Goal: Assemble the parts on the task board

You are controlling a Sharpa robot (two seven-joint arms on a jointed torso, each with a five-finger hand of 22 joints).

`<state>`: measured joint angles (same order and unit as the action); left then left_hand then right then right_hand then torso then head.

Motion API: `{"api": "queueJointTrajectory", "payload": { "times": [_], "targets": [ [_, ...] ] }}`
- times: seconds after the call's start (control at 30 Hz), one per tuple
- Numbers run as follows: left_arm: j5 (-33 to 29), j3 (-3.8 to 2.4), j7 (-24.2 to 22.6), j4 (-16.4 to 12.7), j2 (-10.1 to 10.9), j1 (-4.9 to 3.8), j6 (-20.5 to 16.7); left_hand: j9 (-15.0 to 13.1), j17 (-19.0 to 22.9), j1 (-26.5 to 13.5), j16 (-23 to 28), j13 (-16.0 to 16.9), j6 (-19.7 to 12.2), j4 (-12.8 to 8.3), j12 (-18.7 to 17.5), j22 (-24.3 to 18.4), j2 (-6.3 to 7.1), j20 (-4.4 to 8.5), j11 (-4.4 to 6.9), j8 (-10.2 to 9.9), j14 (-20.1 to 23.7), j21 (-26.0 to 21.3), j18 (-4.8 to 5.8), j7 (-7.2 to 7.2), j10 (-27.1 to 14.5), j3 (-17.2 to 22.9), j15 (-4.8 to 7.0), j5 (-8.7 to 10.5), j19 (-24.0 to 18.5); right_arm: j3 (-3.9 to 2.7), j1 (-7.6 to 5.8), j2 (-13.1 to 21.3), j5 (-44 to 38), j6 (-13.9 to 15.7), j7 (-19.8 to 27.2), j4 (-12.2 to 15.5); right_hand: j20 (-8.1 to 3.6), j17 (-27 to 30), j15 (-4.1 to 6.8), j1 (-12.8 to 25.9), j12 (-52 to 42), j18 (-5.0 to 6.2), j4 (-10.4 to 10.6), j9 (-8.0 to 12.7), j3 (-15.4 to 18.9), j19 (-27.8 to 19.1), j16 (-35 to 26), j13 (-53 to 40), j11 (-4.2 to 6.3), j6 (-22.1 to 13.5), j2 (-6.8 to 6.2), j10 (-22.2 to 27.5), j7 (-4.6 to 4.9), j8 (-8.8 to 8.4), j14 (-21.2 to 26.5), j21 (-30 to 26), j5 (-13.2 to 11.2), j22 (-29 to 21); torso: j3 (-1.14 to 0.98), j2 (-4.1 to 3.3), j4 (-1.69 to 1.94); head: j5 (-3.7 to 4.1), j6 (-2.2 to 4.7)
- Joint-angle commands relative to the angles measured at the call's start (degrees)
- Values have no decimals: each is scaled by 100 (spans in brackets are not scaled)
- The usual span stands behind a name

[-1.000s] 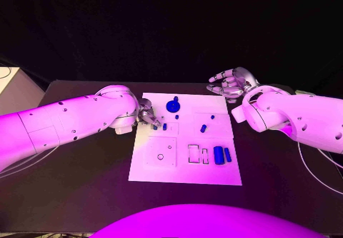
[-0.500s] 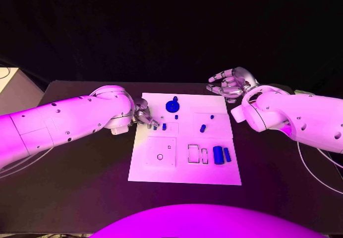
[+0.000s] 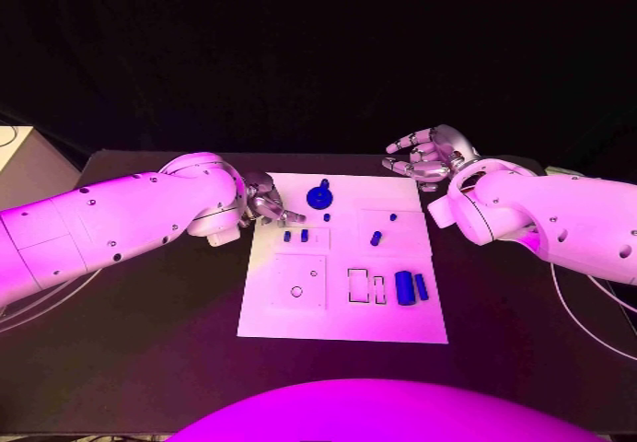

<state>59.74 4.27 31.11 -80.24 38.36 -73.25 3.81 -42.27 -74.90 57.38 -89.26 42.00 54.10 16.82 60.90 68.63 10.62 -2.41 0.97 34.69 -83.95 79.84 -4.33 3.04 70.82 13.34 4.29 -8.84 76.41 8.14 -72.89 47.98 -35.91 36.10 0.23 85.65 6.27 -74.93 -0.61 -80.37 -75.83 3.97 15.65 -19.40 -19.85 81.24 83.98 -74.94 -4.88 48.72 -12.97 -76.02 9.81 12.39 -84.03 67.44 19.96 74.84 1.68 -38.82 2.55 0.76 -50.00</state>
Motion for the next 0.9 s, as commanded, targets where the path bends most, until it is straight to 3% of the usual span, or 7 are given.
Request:
{"api": "queueJointTrajectory", "payload": {
  "times": [0.03,0.1,0.2,0.33,0.47,0.67,0.9],
  "targets": [
    [-589,-13,-571,-39,16,-2,-686,21,-1182,92,99,-237,-155,0,-142,-242,-133,-29,-49,32,-484,-138,-95,46,-215,-211,-64,-10,-191,-1,5,1,-43,-66,77,3,-14,-169,25,68,21,93,-1,-8,-28,-38,-31,-137,-2,-43,4,43,8,19,-233,-20,38,-5,-3,-2,4,18,0],
    [-695,-16,-894,-45,26,-2,-900,145,-238,689,655,-892,-699,-63,-712,-1247,-268,-146,-255,-145,5,-745,-296,281,-1043,-66,-243,-172,-978,-1,6,3,-41,-66,79,3,-14,-169,25,68,21,93,-1,-8,-28,-38,-31,-137,-2,-43,4,43,8,19,-233,-20,38,-5,-3,-4,2,14,0],
    [-710,-17,-1527,-37,18,-2,-1253,433,1207,1802,1584,-1195,-1185,-179,-1170,-2796,-191,-394,-560,-370,1177,-1864,-579,575,-1934,535,-530,-192,-2362,-1,6,7,-40,-64,81,5,-14,-169,25,68,21,93,-1,-8,-28,-38,-31,-137,-2,-43,4,43,8,19,-233,-20,38,-5,-6,-4,0,20,0],
    [-471,5,-2247,-12,-44,0,-1582,788,1960,2543,2004,-1490,-1256,-453,-1370,-2869,135,-530,-682,-529,2009,-2070,-605,685,-2243,1535,-641,-159,-2597,-1,6,11,-37,-59,91,5,-14,-160,25,82,26,95,-3,-11,-42,-40,-37,-126,-3,-53,4,51,9,30,-230,-35,38,-13,-3,-9,0,46,3],
    [49,79,-2919,74,-195,19,-1807,1157,2779,2569,2379,-2003,-1388,-716,-1820,-2799,448,-617,-762,-685,2651,-2016,-611,722,-2459,2121,-711,-115,-2663,-1,7,9,-28,-57,113,-2,-14,-148,25,82,34,100,-4,-12,-43,-50,-43,-118,-3,-54,4,59,9,30,-227,-61,38,-30,4,-15,-8,54,30],
    [888,192,-3174,274,-416,101,-2107,1505,3109,2399,2459,-2426,-1277,-932,-2166,-2735,554,-638,-774,-843,2737,-1961,-619,698,-2479,2279,-733,-101,-2715,-1,7,-2,-2,-67,161,-17,-13,-1,25,89,427,137,-26,-21,-106,-128,-128,263,0,-81,-2,434,8,63,-174,-256,43,-152,-2,-18,-16,84,65],
    [1614,235,-3150,567,-675,201,-2173,1731,3284,2295,2438,-2666,-1197,-1081,-2355,-2726,586,-648,-802,-1003,2707,-1956,-620,642,-2482,2272,-750,-95,-2705,-1,6,-20,18,-87,207,-13,-18,255,34,120,606,201,-50,-36,-181,-265,-297,458,6,-112,-24,556,4,112,-81,-614,40,-380,-2,-14,-8,118,77]
  ]
}}
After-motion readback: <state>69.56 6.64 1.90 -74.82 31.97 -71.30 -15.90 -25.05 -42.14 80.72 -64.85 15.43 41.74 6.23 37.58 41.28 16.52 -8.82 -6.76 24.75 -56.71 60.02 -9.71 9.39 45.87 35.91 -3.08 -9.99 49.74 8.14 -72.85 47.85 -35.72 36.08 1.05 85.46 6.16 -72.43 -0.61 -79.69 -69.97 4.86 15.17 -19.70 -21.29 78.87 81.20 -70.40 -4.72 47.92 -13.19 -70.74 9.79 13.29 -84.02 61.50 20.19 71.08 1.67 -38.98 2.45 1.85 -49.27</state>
